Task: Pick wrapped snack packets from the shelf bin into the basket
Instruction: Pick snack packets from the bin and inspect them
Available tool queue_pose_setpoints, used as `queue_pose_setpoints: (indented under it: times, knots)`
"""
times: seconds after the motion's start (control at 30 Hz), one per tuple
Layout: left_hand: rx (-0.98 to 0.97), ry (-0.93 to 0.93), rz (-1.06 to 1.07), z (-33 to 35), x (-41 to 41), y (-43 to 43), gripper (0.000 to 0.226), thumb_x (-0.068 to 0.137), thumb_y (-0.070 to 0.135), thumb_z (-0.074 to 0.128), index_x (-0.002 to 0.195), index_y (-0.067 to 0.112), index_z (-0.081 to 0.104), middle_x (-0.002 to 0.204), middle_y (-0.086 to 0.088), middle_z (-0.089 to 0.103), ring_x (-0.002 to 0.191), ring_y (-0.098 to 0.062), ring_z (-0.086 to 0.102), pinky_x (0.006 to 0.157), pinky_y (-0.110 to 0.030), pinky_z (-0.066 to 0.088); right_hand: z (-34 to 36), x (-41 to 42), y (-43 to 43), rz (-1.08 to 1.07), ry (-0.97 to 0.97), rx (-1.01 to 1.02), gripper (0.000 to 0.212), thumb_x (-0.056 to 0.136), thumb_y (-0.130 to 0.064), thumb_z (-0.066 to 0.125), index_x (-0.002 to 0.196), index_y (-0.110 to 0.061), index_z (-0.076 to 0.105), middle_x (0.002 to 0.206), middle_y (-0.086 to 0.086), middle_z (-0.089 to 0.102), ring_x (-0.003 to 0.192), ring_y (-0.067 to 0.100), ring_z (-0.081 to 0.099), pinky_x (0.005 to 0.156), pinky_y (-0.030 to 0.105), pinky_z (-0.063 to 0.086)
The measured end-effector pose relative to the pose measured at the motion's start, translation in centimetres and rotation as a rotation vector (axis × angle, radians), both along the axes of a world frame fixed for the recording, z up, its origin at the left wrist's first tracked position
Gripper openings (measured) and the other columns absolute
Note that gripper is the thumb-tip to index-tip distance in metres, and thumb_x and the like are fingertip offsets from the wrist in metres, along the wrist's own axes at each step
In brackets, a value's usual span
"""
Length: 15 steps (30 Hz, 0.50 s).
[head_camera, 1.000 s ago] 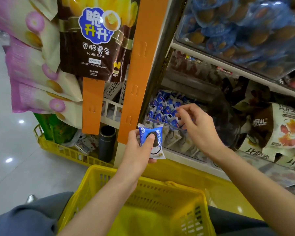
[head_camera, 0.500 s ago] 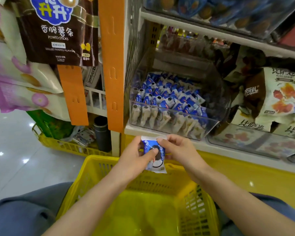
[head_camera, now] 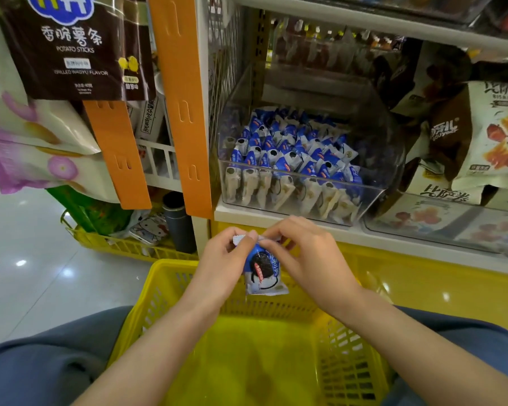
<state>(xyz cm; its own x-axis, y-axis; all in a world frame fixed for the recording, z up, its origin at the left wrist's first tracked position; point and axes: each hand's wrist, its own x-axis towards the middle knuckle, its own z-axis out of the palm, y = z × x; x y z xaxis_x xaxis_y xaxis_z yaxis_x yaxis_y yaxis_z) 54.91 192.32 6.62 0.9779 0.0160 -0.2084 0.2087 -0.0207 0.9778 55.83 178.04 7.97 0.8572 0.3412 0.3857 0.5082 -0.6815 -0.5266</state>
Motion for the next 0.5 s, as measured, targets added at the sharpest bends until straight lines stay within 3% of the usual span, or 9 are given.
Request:
queue_pose_setpoints:
  times: [0.07,0.17,0.27,0.37,0.5]
  knots:
    - [-0.039,0.05,-0.049,0.4,-0.1,0.1,0.017,0.09,0.031,0.056,0.098,0.016,0.06,0.09,-0.003,0.07,0.077,-0.006,0.068,0.056,-0.017,0.05,-0.1,0.3,0.0,-0.084,0.114,0.204,0.007,0.085,-0.018,0.065,0.08,-0.022,0.065,0.072,-0.015,0.059,0.073,0.0,0.056,0.065,0.011,0.043]
    - [-0.03,0.092,-0.101,0.7,-0.4,0.1,0.027,0.084,0.022,0.066,0.108,0.018,0.055,0.099,-0.001,0.067,0.071,-0.006,0.068,0.062,-0.025,0.058,0.1,1.0,-0.2,-0.251,0.389,0.562,0.016,0.09,-0.011,0.057,0.076,-0.019,0.058,0.074,-0.006,0.064,0.067,0.003,0.063,0.058,0.02,0.054]
    - [-0.05,0.026,-0.032,0.8,-0.5,0.3,0.026,0.084,0.015,0.065,0.108,0.016,0.057,0.096,0.0,0.069,0.069,-0.002,0.067,0.064,-0.024,0.056,0.5,1.4,-0.6,-0.283,0.688,0.824,0.014,0.094,-0.009,0.049,0.081,-0.012,0.053,0.081,0.005,0.066,0.063,0.004,0.066,0.056,0.019,0.055]
    - [-0.073,-0.036,0.104,0.9,-0.2,1.0,0.014,0.087,0.016,0.062,0.1,0.019,0.061,0.087,0.002,0.071,0.075,-0.007,0.068,0.063,-0.018,0.056,0.4,1.0,-0.5,-0.221,0.86,0.748,0.006,0.094,-0.005,0.049,0.098,-0.007,0.053,0.088,0.009,0.067,0.07,0.01,0.066,0.061,0.019,0.056]
    - [-0.043,-0.113,0.183,0.9,0.1,1.6,0.012,0.092,0.016,0.054,0.09,0.014,0.066,0.078,0.002,0.071,0.069,-0.004,0.067,0.06,-0.016,0.054,-0.1,0.3,0.2,-0.091,0.959,0.649,0.022,0.091,0.004,0.05,0.113,-0.001,0.047,0.086,0.012,0.066,0.064,0.009,0.064,0.061,0.016,0.054]
